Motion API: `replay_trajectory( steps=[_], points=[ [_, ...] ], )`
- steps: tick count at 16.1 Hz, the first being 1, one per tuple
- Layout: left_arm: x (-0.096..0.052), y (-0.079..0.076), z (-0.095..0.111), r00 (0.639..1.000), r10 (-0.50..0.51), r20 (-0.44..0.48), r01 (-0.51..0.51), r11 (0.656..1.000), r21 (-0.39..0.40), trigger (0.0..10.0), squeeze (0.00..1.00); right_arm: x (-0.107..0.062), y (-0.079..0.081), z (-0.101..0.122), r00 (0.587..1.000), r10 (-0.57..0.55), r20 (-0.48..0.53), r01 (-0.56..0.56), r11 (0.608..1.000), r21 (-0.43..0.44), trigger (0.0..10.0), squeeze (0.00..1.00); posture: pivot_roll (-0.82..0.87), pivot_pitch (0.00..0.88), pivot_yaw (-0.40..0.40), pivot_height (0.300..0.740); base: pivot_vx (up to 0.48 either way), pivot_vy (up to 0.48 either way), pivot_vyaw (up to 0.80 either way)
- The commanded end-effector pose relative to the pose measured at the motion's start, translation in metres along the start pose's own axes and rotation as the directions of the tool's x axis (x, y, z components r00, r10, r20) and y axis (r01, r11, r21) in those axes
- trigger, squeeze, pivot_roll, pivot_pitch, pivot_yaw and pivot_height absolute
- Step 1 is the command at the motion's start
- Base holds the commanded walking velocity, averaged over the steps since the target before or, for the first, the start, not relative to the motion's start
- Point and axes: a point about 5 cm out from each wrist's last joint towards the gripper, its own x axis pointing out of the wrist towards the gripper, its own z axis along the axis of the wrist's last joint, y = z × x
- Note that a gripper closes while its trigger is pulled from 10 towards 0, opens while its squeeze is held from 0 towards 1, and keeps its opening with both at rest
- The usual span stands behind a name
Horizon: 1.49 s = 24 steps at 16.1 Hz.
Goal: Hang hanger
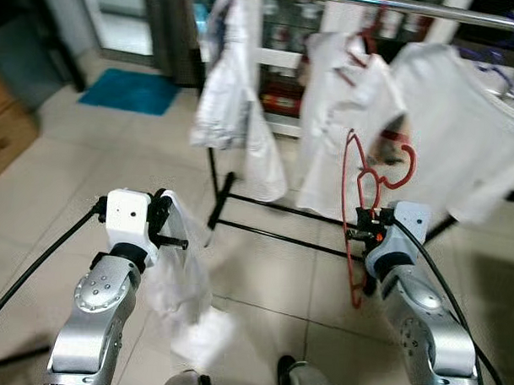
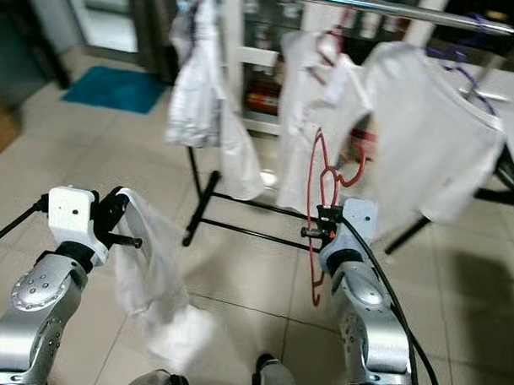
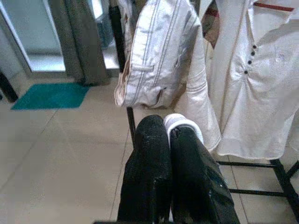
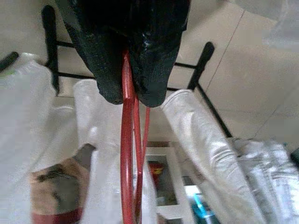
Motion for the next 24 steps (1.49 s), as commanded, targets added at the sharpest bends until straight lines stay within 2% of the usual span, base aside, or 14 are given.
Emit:
replay_trajectory(
  steps=[1, 3, 5, 8, 9, 10, 13, 14, 16, 18, 22, 24],
  points=[
    [0.002, -0.001, 0.005, 0.999, 0.017, 0.030, -0.018, 1.000, 0.025, 10.0, 0.00, 0.001, -0.002, 0.004, 0.999, -0.033, 0.027, 0.033, 0.999, -0.007, 10.0, 0.00, -0.06, 0.116, 0.033, 0.740, 0.000, 0.000, -0.74],
    [0.003, -0.004, 0.006, 0.999, 0.001, 0.039, -0.001, 1.000, 0.013, 10.0, 0.00, 0.001, 0.000, 0.003, 0.999, -0.033, 0.011, 0.033, 0.999, 0.011, 10.0, 0.00, -0.06, 0.116, 0.036, 0.740, 0.000, 0.000, -0.68],
    [0.005, -0.010, 0.010, 0.998, -0.040, 0.055, 0.041, 0.999, -0.011, 10.0, 0.00, 0.001, 0.005, 0.005, 0.999, 0.010, 0.043, -0.012, 0.999, 0.042, 10.0, 0.00, -0.06, 0.119, 0.036, 0.740, 0.000, 0.000, -0.71],
    [0.008, -0.014, 0.017, 0.993, -0.054, 0.106, 0.053, 0.999, 0.008, 10.0, 0.00, 0.000, 0.008, 0.007, 0.998, 0.007, 0.057, -0.011, 0.997, 0.081, 10.0, 0.00, -0.06, 0.124, 0.042, 0.740, 0.000, 0.000, -0.77],
    [0.008, -0.017, 0.016, 0.994, -0.058, 0.088, 0.061, 0.997, -0.036, 10.0, 0.00, -0.001, 0.008, 0.006, 0.998, 0.007, 0.055, -0.012, 0.996, 0.087, 10.0, 0.00, -0.06, 0.126, 0.045, 0.740, 0.000, 0.000, -0.77],
    [0.008, -0.018, 0.016, 0.994, -0.069, 0.081, 0.073, 0.996, -0.046, 10.0, 0.00, -0.001, 0.008, 0.006, 0.999, 0.005, 0.054, -0.010, 0.996, 0.088, 10.0, 0.00, -0.06, 0.128, 0.048, 0.740, 0.000, 0.000, -0.78],
    [0.009, -0.019, 0.018, 0.991, -0.088, 0.098, 0.089, 0.996, 0.000, 10.0, 0.00, -0.002, 0.007, 0.007, 0.997, -0.001, 0.072, -0.008, 0.993, 0.117, 10.0, 0.00, -0.06, 0.132, 0.050, 0.740, 0.000, 0.000, -0.80],
    [0.011, -0.017, 0.022, 0.988, -0.047, 0.149, 0.045, 0.999, 0.020, 10.0, 0.00, -0.004, 0.006, 0.011, 0.993, -0.011, 0.117, -0.008, 0.987, 0.162, 10.0, 0.00, -0.06, 0.136, 0.055, 0.740, 0.000, 0.000, -0.80],
    [0.012, -0.017, 0.022, 0.987, -0.049, 0.153, 0.044, 0.998, 0.036, 10.0, 0.00, -0.006, 0.007, 0.010, 0.992, -0.018, 0.123, 0.002, 0.992, 0.125, 10.0, 0.00, -0.06, 0.137, 0.060, 0.740, 0.000, 0.000, -0.80],
    [0.012, -0.019, 0.021, 0.988, -0.050, 0.148, 0.044, 0.998, 0.041, 10.0, 0.00, -0.006, 0.009, 0.011, 0.991, -0.006, 0.133, -0.012, 0.992, 0.128, 10.0, 0.00, -0.06, 0.136, 0.061, 0.740, 0.000, 0.000, -0.80],
    [0.011, -0.022, 0.019, 0.989, -0.088, 0.121, 0.091, 0.996, -0.022, 10.0, 0.00, -0.005, 0.011, 0.010, 0.992, -0.003, 0.124, -0.007, 0.997, 0.078, 10.0, 0.00, -0.06, 0.136, 0.058, 0.740, 0.000, 0.000, -0.80],
    [0.011, -0.022, 0.018, 0.990, -0.087, 0.110, 0.090, 0.996, -0.018, 10.0, 0.00, -0.005, 0.010, 0.010, 0.993, -0.008, 0.121, 0.000, 0.998, 0.061, 10.0, 0.00, -0.06, 0.134, 0.056, 0.740, 0.000, 0.000, -0.80]
  ],
)
